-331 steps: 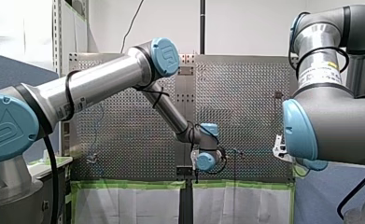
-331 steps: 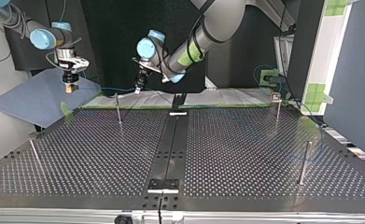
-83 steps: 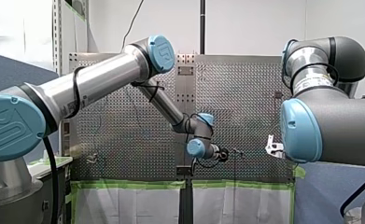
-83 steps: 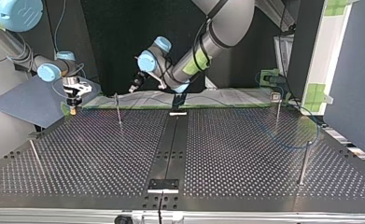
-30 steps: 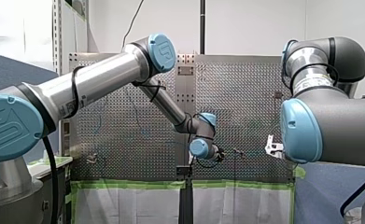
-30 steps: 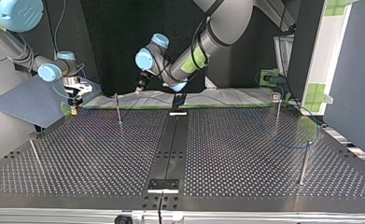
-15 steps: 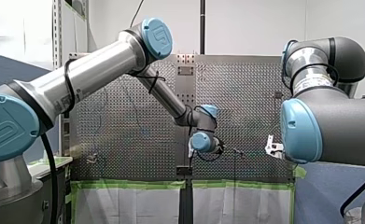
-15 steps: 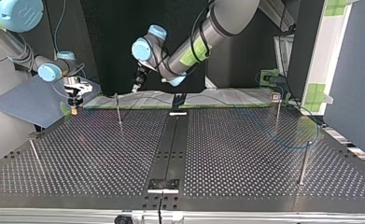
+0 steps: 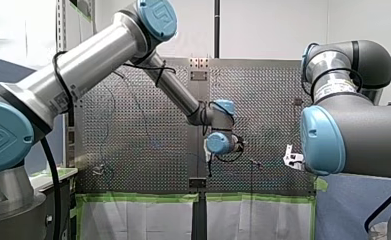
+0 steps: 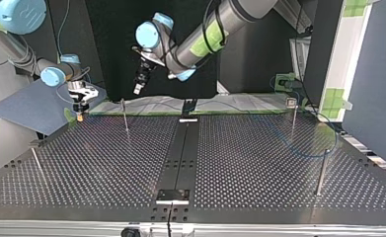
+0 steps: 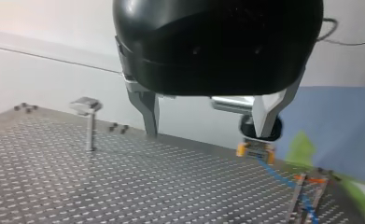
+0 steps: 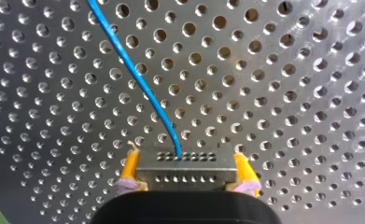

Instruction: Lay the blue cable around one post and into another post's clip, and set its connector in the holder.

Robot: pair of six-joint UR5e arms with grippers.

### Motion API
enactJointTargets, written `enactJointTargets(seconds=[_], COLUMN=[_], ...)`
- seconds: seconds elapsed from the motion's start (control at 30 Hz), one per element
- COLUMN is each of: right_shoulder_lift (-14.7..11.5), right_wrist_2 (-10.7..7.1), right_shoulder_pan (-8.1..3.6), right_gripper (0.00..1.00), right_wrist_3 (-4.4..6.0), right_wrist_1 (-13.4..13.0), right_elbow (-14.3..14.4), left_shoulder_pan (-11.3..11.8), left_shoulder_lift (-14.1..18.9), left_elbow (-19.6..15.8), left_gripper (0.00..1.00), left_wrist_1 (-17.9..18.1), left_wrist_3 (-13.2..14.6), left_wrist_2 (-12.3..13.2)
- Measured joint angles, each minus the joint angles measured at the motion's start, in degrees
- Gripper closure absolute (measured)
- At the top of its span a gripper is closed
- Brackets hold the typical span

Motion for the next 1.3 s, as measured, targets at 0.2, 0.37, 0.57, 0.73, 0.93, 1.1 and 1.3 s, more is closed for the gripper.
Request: enactJointTargets(seconds=[0.2, 0.37, 0.57, 0.73, 0.93, 1.1, 1.3], right_shoulder_lift=[0.1, 0.1, 0.2, 0.2, 0.2, 0.3, 0.3], right_wrist_2=[-0.33, -0.67, -0.71, -0.71, -0.76, -0.79, -0.94], right_shoulder_pan=[0.07, 0.16, 0.33, 0.41, 0.44, 0.50, 0.63], right_gripper=[1.00, 1.00, 1.00, 1.00, 1.00, 1.00, 1.00], right_wrist_3=[0.14, 0.18, 0.18, 0.18, 0.18, 0.18, 0.19], right_wrist_1=[0.0, 0.0, 0.0, -0.1, -0.2, -0.2, -0.2], right_elbow=[0.0, 0.0, 0.0, 0.0, 0.0, 0.0, 0.0], left_shoulder_pan=[0.1, 0.2, 0.3, 0.5, 0.7, 0.8, 1.4], left_shoulder_lift=[3.2, 5.9, 9.0, 11.5, 14.6, 17.0, 20.0], left_elbow=[-3.2, -5.8, -9.0, -11.5, -14.6, -17.0, -20.0], left_gripper=[0.00, 0.00, 0.00, 0.00, 0.00, 0.00, 0.00], left_wrist_1=[3.2, 5.8, 9.0, 10.2, 10.0, 9.0, 9.2], left_wrist_3=[-1.3, -1.8, -2.2, -2.4, -2.5, -2.4, -2.8], left_wrist_2=[-2.8, -3.9, -5.0, -5.7, -7.7, -9.2, -10.1])
